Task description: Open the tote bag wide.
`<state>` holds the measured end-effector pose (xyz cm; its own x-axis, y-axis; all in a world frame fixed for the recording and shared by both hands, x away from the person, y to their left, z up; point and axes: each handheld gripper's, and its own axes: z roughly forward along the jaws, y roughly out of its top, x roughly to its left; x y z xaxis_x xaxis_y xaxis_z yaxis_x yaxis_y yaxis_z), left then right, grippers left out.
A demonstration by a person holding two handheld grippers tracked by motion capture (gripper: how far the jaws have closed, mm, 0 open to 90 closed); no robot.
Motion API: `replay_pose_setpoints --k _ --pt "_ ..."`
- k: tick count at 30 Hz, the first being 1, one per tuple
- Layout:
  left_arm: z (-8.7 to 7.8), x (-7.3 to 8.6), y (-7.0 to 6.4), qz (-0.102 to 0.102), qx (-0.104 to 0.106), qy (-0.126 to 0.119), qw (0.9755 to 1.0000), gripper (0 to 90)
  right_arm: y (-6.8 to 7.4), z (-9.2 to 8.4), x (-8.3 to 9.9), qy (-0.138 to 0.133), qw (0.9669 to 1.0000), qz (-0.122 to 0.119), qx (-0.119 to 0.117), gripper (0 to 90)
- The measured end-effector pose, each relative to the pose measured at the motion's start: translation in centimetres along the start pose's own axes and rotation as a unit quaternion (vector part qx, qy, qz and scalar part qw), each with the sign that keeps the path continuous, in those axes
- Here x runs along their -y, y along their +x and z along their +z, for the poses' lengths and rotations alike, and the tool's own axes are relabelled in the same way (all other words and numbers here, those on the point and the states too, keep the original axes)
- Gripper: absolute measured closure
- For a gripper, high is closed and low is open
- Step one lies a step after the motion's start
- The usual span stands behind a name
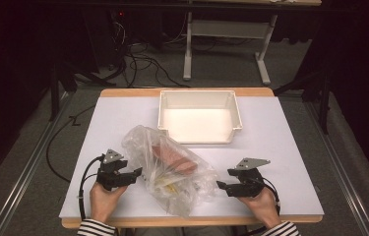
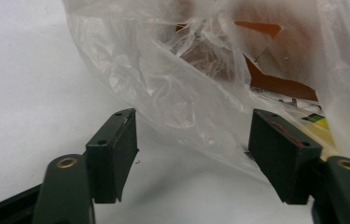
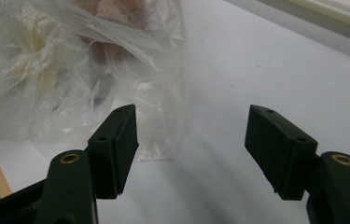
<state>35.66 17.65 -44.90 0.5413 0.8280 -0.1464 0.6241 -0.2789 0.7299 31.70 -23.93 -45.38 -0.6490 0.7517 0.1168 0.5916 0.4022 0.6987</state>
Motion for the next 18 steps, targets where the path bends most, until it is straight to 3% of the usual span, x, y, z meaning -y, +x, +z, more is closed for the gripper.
replay_pose_setpoints --k 8,11,18 --pt "0.4 -0.3 -0.3 -0.002 0.013 -0.001 0.9999 42.9 0.2 0.9 -0.1 0.009 0.9998 -0.006 -0.014 46.9" --pt "0.7 -0.4 -0.4 -0.002 0.017 0.005 0.9998 49.4 0.0 1.3 -0.1 0.022 0.9993 -0.003 -0.031 59.0" --pt "1.0 -0.8 -0.8 0.010 0.025 0.013 0.9996 73.4 -0.2 1.5 -0.1 0.030 0.9987 -0.010 -0.040 84.1"
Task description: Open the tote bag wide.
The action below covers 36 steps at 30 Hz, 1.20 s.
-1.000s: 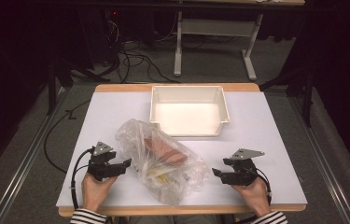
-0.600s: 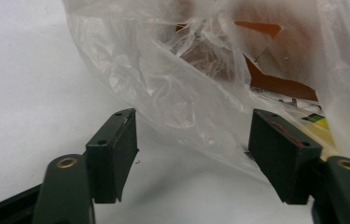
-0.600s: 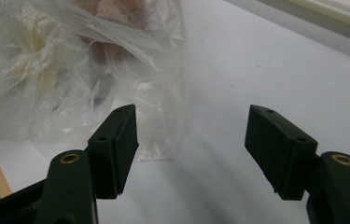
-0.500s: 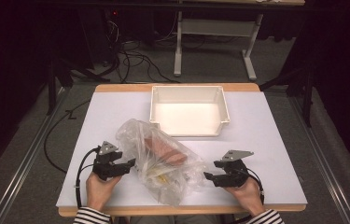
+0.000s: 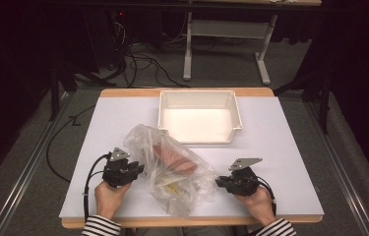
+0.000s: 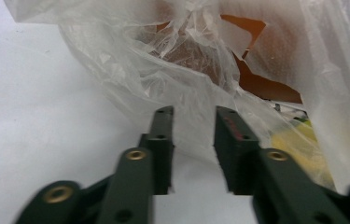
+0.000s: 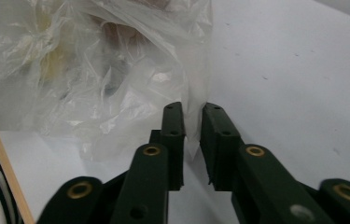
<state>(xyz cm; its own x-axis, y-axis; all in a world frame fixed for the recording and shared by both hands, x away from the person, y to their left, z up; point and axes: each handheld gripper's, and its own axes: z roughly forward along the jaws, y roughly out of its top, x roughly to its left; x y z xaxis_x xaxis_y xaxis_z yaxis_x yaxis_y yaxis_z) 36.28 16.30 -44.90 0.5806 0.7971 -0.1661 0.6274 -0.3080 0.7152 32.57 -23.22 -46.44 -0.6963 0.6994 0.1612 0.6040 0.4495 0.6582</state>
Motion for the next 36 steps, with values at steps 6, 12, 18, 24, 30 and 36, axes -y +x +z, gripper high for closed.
replay_pose_setpoints --k 6,12,18,24,30,36 --pt "0.2 0.0 -0.3 0.015 0.005 0.008 0.9998 90.0 -0.3 -0.3 0.1 -0.003 1.0000 -0.001 -0.001 90.0" --pt "0.1 0.1 -0.5 0.029 0.010 0.009 0.9995 90.0 -0.5 -0.7 0.2 -0.005 1.0000 0.002 0.002 90.0" --pt "-0.3 0.1 -1.0 0.039 0.018 0.008 0.9991 90.0 -1.1 -0.9 0.1 -0.004 0.9999 0.005 0.013 90.0" --pt "-0.8 -0.1 -0.7 0.035 0.010 -0.013 0.9992 89.2 -2.1 -1.4 0.1 0.000 0.9996 0.011 0.026 90.0" --pt "-1.3 -0.5 -0.2 0.009 -0.009 -0.034 0.9994 55.5 -2.6 -1.7 0.4 0.001 0.9993 0.012 0.034 90.0" --pt "-0.8 -0.8 0.6 -0.022 -0.017 -0.024 0.9993 36.1 -3.0 -1.7 0.5 0.007 0.9990 0.016 0.041 90.0"
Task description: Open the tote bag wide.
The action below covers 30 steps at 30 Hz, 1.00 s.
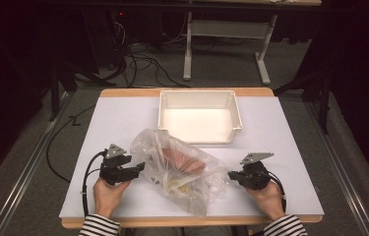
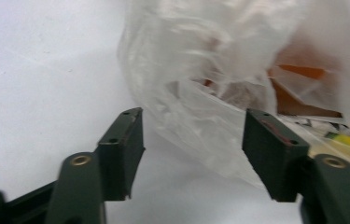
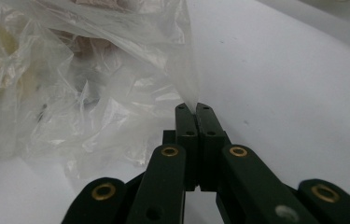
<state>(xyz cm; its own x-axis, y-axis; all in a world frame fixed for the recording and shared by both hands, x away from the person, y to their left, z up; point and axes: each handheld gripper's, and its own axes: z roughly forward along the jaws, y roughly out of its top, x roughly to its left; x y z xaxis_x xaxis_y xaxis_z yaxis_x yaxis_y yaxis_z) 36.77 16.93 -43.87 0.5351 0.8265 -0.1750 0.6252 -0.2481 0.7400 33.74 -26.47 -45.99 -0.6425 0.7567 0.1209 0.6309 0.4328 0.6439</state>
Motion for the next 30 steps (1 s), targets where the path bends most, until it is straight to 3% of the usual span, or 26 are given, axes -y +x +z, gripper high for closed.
replay_pose_setpoints --k 5,8,11,12,13,14,20,25,29,30 --pt "0.6 -0.2 0.3 -0.012 0.016 0.001 0.9998 35.5 -0.5 0.0 0.0 0.003 0.9999 0.004 0.011 90.0" --pt "1.1 -0.5 0.0 -0.006 0.024 0.014 0.9996 46.7 -0.8 -0.1 0.0 0.003 0.9999 0.007 0.014 90.0" --pt "1.4 -0.7 -0.5 0.004 0.028 0.020 0.9994 58.2 -0.7 -0.5 0.0 -0.003 0.9998 0.015 0.014 81.9" --pt "1.4 -0.8 -0.7 0.007 0.029 0.020 0.9994 58.2 -0.7 -0.5 0.0 -0.003 0.9998 0.015 0.014 81.9" --pt "1.5 -0.9 -0.9 0.013 0.029 0.022 0.9993 64.8 -0.5 -1.0 0.0 -0.014 0.9998 0.013 0.010 73.7" --pt "1.6 -0.9 -0.9 0.014 0.029 0.023 0.9992 67.1 -0.4 -1.3 0.0 -0.020 0.9996 0.014 0.012 71.4" --pt "1.6 -0.9 -1.2 0.026 0.030 0.030 0.9988 81.1 1.0 -2.9 0.3 -0.043 0.9990 0.006 0.006 65.4" --pt "1.7 -0.8 -1.4 0.032 0.036 0.032 0.9983 86.5 2.5 -1.9 0.5 -0.023 0.9997 -0.009 -0.002 55.8" --pt "1.6 -0.8 -1.5 0.037 0.041 0.031 0.9980 87.7 2.4 -1.1 0.3 -0.013 0.9999 0.002 -0.005 56.1" --pt "1.5 -0.8 -1.5 0.039 0.042 0.031 0.9979 87.9 2.3 -0.8 0.2 -0.005 0.9999 0.004 -0.012 61.3"
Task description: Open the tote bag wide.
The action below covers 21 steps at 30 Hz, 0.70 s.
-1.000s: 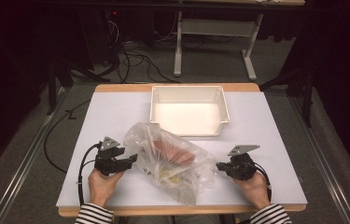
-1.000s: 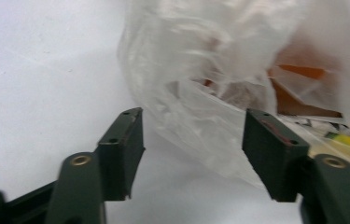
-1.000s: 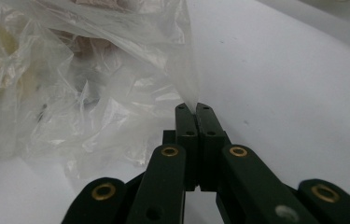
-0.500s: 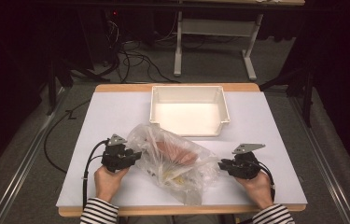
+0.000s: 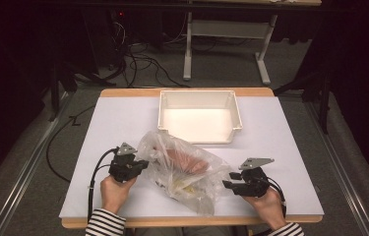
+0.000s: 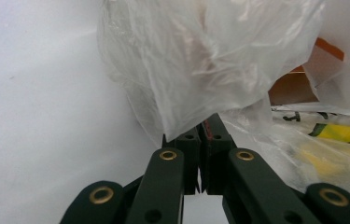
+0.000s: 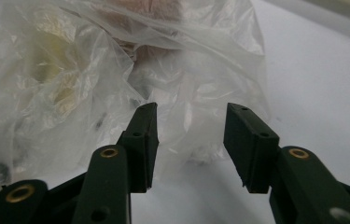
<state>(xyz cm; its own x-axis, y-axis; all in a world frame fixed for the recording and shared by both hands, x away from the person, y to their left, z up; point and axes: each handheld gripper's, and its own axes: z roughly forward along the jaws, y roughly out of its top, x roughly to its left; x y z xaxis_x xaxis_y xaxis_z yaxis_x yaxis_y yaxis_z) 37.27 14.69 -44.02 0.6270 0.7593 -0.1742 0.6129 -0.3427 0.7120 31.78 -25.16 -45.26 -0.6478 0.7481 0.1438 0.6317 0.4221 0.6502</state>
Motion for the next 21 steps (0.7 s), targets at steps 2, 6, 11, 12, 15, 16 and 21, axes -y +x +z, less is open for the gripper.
replay_pose_setpoints --k 2,6,11,12,15,16,21 --pt "-0.2 0.1 -0.1 0.004 0.002 0.000 1.0000 88.3 0.0 0.5 0.0 0.015 0.9998 -0.010 -0.001 72.8" --pt "-0.3 0.1 -0.4 0.009 0.006 0.000 0.9999 88.9 -0.1 0.9 -0.2 0.031 0.9992 -0.025 -0.004 90.0" --pt "-0.5 0.3 -1.0 0.017 0.021 0.003 0.9996 89.1 -0.9 0.3 -0.4 0.025 0.9995 -0.018 0.011 90.0" --pt "-0.5 0.3 -1.2 0.021 0.023 0.006 0.9995 89.1 -1.2 0.1 -0.4 0.021 0.9996 -0.012 0.016 90.0" --pt "-0.5 0.5 -1.7 0.030 0.025 0.006 0.9992 89.0 -1.8 -0.2 -0.4 0.017 0.9995 -0.006 0.024 90.0" --pt "-0.6 0.5 -2.0 0.033 0.028 0.006 0.9990 89.0 -2.4 -0.4 -0.5 0.021 0.9991 -0.003 0.036 90.0" --pt "-0.3 0.8 -3.3 0.051 0.033 0.011 0.9981 89.0 -3.6 -0.5 -0.6 0.023 0.9983 0.008 0.053 90.0"
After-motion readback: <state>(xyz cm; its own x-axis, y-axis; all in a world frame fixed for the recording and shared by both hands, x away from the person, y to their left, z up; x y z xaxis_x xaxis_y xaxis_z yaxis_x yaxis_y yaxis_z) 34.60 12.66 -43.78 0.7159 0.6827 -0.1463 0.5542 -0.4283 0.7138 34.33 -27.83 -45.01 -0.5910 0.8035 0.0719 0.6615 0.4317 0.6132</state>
